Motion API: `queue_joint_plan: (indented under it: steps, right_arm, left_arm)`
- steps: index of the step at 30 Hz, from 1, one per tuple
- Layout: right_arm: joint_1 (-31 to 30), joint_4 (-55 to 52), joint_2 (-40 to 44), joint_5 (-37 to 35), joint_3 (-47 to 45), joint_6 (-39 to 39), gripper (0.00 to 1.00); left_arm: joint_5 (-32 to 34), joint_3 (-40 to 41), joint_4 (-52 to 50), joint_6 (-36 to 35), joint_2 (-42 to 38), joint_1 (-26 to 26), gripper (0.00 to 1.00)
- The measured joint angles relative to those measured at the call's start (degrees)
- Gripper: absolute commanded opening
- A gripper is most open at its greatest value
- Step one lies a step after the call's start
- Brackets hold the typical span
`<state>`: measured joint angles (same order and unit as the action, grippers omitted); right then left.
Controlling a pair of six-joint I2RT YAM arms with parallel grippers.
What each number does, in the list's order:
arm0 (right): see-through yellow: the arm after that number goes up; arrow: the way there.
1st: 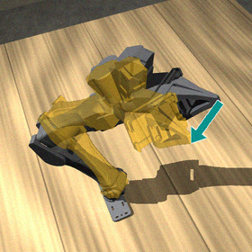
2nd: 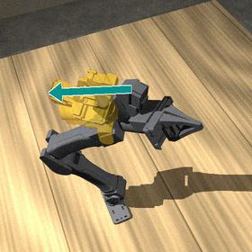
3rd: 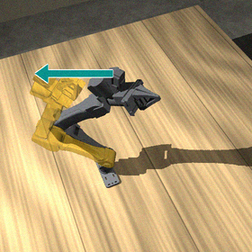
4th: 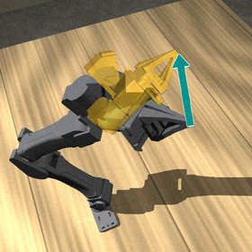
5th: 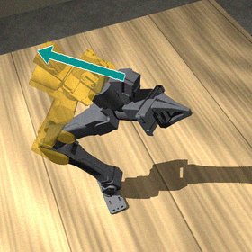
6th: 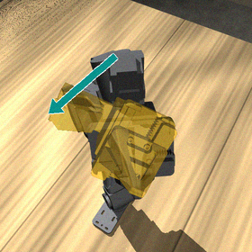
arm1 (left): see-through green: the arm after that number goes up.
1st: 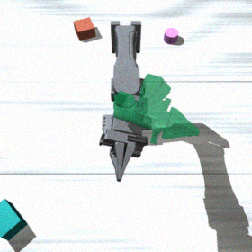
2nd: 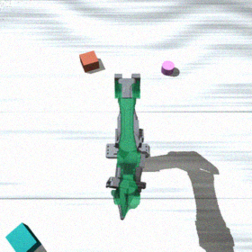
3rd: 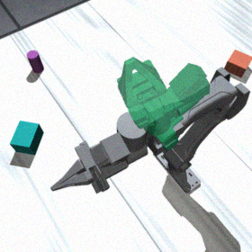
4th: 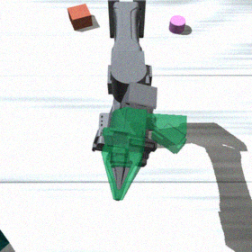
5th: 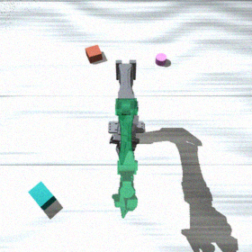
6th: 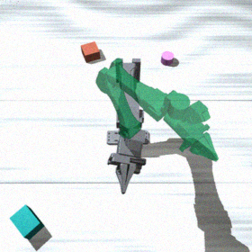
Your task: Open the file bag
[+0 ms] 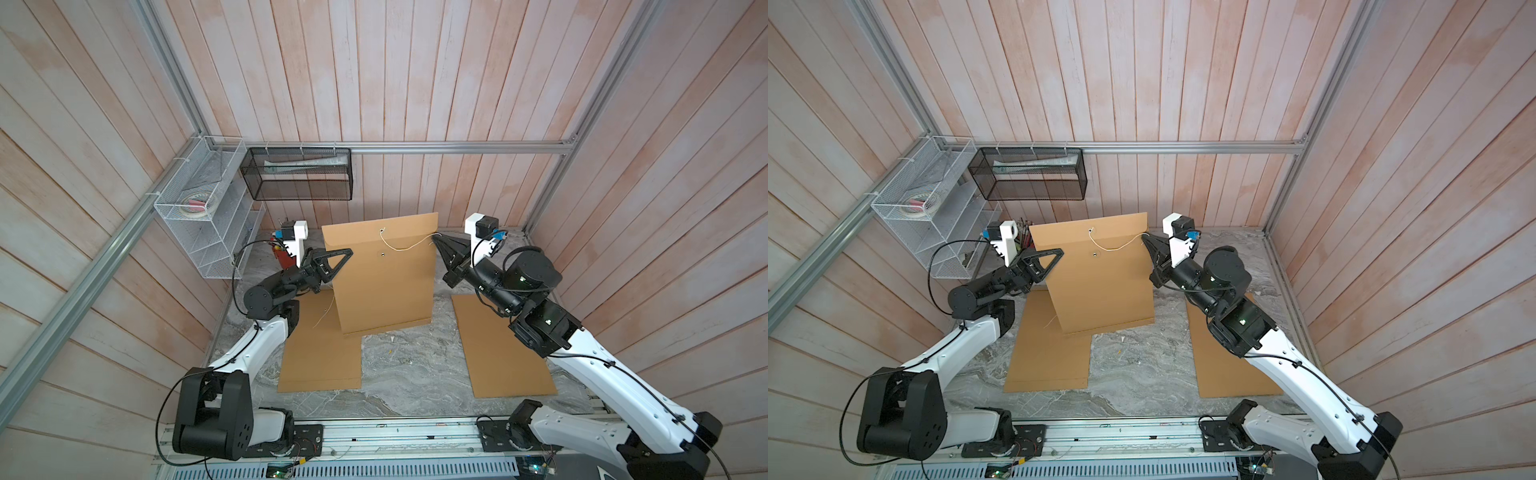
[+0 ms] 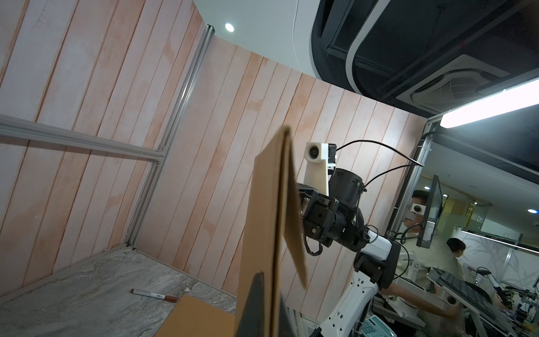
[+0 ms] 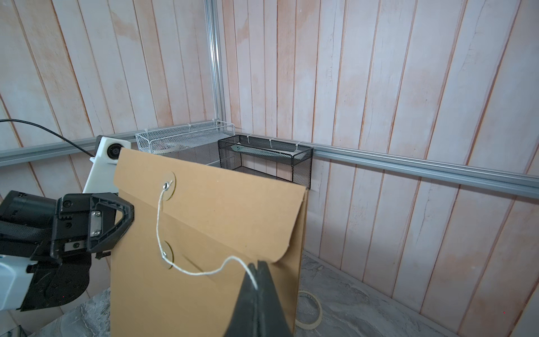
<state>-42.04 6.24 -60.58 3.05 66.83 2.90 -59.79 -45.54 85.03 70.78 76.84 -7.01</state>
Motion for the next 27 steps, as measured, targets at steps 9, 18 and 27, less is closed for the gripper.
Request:
queue_joint_plan:
  steps: [9,18,27]
  right_arm:
    - [0.0,-3.3,-0.4,0.3,3.1,-1.2,0.12]
    - [0.2,-7.8,3.5,-1.3,-1.0,-0.9,0.37]
    - [4.4,-10.4,6.4,-3.0,-6.8,0.8,0.54]
  left_arm:
    - [-1.3,1.1,0.6,0.2,0.9,0.0,0.0]
    - [-1.2,-1.5,-1.7,-1.3,1.2,0.0,0.0]
    - [-1.2,-7.0,-4.1,-2.9,2.6,0.1,0.0]
